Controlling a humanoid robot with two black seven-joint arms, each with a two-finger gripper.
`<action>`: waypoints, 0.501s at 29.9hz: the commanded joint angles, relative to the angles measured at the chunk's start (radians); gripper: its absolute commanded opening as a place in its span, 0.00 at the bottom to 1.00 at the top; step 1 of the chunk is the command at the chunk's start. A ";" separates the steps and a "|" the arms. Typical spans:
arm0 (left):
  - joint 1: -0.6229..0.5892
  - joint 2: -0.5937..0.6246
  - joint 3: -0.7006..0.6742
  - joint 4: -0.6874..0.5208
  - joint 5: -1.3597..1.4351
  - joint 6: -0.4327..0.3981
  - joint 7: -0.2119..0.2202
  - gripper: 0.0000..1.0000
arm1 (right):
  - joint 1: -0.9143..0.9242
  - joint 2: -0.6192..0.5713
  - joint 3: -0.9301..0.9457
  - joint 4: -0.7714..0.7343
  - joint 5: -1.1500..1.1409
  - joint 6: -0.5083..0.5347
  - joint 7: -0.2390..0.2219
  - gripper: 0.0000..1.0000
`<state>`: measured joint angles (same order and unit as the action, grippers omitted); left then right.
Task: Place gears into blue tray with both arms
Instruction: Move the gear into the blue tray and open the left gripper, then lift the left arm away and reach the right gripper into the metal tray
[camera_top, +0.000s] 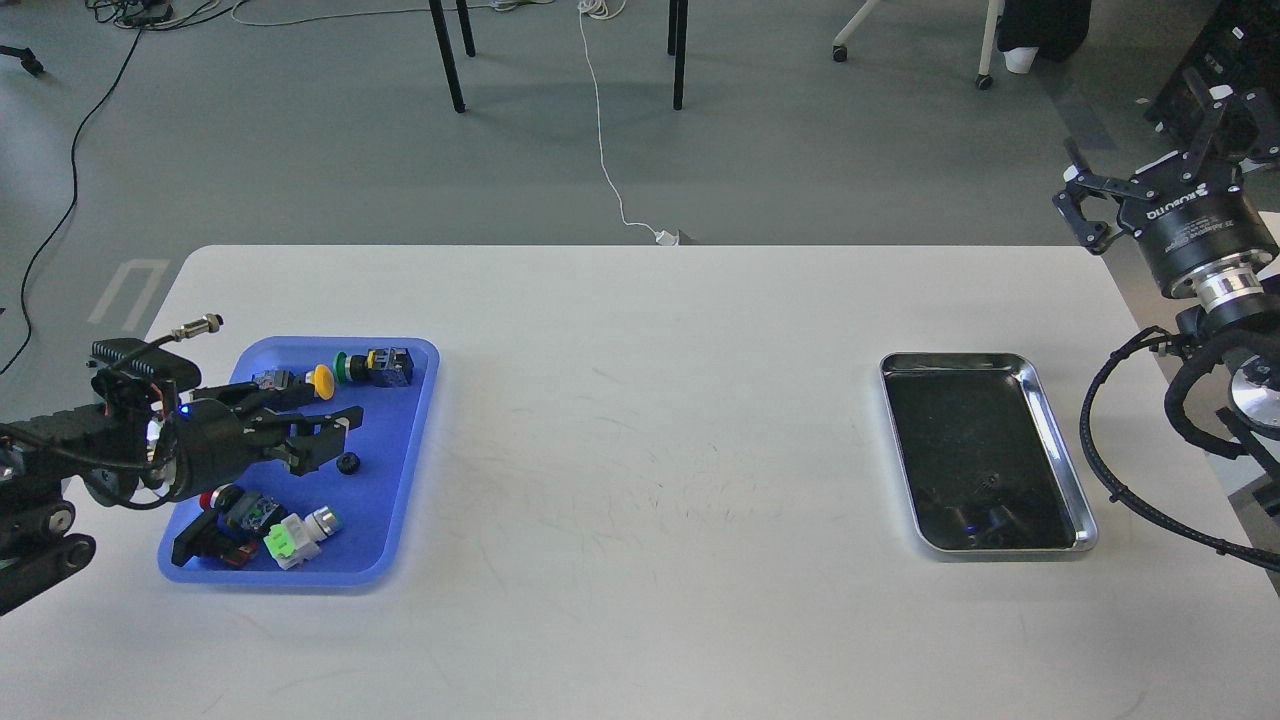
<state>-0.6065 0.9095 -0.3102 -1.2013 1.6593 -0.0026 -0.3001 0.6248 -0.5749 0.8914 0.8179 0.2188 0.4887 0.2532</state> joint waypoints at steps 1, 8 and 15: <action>-0.056 -0.011 -0.006 -0.006 -0.149 -0.002 0.004 0.89 | 0.000 -0.005 0.001 0.000 -0.001 0.000 0.006 0.99; -0.156 -0.061 -0.004 -0.009 -0.408 -0.007 0.007 0.93 | -0.025 -0.078 -0.008 0.003 -0.007 0.000 0.006 0.99; -0.197 -0.179 -0.009 0.003 -0.424 -0.001 0.009 0.94 | -0.040 -0.285 -0.057 0.055 -0.212 0.000 0.006 0.99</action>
<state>-0.7934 0.7809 -0.3107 -1.2070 1.2510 -0.0091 -0.2916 0.5816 -0.7728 0.8500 0.8411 0.1236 0.4887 0.2594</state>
